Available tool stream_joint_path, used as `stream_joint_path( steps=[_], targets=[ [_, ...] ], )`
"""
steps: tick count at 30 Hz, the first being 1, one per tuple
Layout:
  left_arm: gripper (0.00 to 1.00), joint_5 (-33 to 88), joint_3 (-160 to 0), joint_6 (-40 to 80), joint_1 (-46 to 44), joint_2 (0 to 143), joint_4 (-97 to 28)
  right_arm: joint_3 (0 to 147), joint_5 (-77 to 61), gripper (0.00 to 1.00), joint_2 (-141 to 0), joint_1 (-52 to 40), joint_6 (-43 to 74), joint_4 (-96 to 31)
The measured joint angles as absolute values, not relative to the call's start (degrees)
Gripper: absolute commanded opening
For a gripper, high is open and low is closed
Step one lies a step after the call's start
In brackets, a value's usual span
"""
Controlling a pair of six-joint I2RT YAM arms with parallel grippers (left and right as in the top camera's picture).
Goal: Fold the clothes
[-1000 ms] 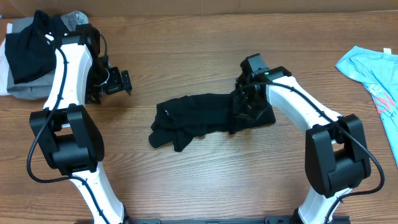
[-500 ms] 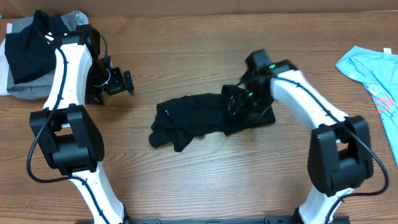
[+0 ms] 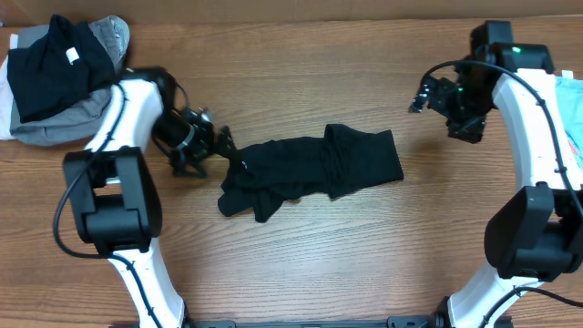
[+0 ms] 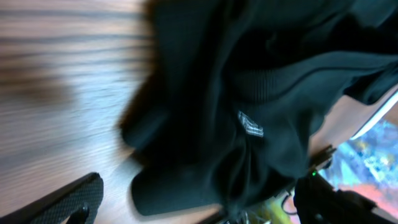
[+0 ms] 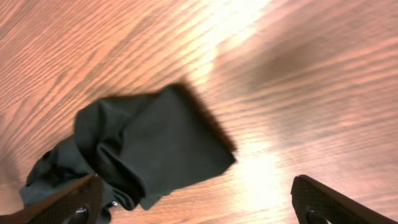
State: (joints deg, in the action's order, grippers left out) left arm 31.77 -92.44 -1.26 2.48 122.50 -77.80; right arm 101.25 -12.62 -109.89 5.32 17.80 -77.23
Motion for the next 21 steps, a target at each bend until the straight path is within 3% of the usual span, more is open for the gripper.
stream_joint_path(
  steps=[15,18,21],
  targets=[
    [1.00,35.4,-80.7,6.5,-0.3,121.8,-67.5,101.3,-12.6,1.00,-109.9,5.8,16.5,-78.6],
    [0.83,36.3,-79.9,7.8,-0.7,121.4,-65.6,101.3,-12.6,1.00,-109.9,5.8,16.5,-78.7],
    [0.49,36.8,-79.7,8.4,-1.2,121.3,-62.8,101.3,-12.6,1.00,-109.9,5.8,16.5,-78.9]
  ],
)
